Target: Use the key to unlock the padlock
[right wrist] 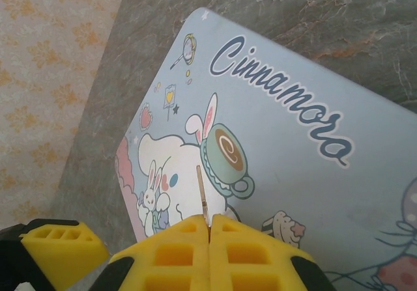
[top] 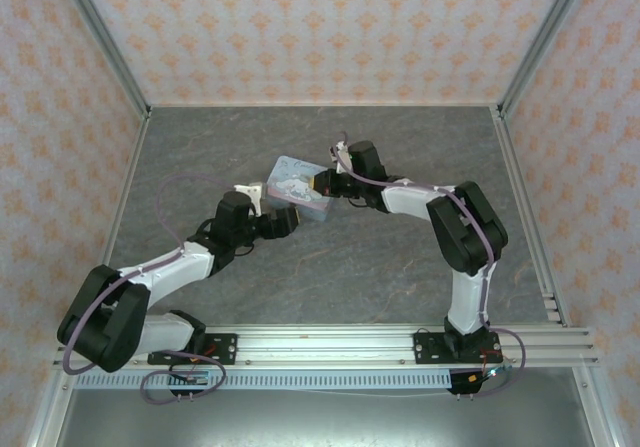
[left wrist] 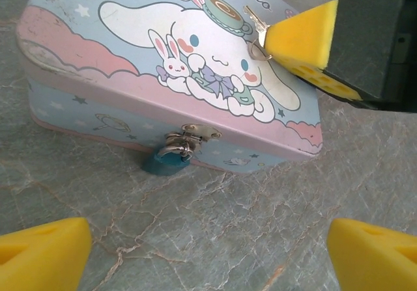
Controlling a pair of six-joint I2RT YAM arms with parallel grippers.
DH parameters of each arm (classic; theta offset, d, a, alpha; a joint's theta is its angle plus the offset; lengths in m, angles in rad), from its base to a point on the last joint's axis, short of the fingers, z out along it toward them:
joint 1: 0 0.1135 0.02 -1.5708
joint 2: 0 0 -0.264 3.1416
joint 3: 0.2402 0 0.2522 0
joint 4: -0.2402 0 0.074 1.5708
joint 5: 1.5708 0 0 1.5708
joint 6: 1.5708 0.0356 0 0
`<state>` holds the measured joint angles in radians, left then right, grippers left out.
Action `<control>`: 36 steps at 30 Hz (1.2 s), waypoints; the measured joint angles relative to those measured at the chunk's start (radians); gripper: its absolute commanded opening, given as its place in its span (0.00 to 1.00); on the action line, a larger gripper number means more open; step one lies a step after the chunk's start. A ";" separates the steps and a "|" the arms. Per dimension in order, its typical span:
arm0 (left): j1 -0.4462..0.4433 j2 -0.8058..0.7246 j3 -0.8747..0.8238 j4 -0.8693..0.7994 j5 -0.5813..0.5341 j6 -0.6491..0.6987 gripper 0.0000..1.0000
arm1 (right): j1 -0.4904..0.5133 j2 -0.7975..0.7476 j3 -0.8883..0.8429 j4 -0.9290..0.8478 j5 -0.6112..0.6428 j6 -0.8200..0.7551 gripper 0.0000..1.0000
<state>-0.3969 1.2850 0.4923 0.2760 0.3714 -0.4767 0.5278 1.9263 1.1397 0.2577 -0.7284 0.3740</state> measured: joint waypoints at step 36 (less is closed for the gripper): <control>-0.019 0.437 0.103 0.267 -0.010 0.255 0.57 | 0.018 -0.037 -0.045 0.011 0.056 0.007 0.00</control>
<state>-0.4160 1.7222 0.5949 0.5434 0.3618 -0.2214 0.5453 1.8893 1.0943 0.2691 -0.6724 0.3809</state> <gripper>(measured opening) 0.597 0.041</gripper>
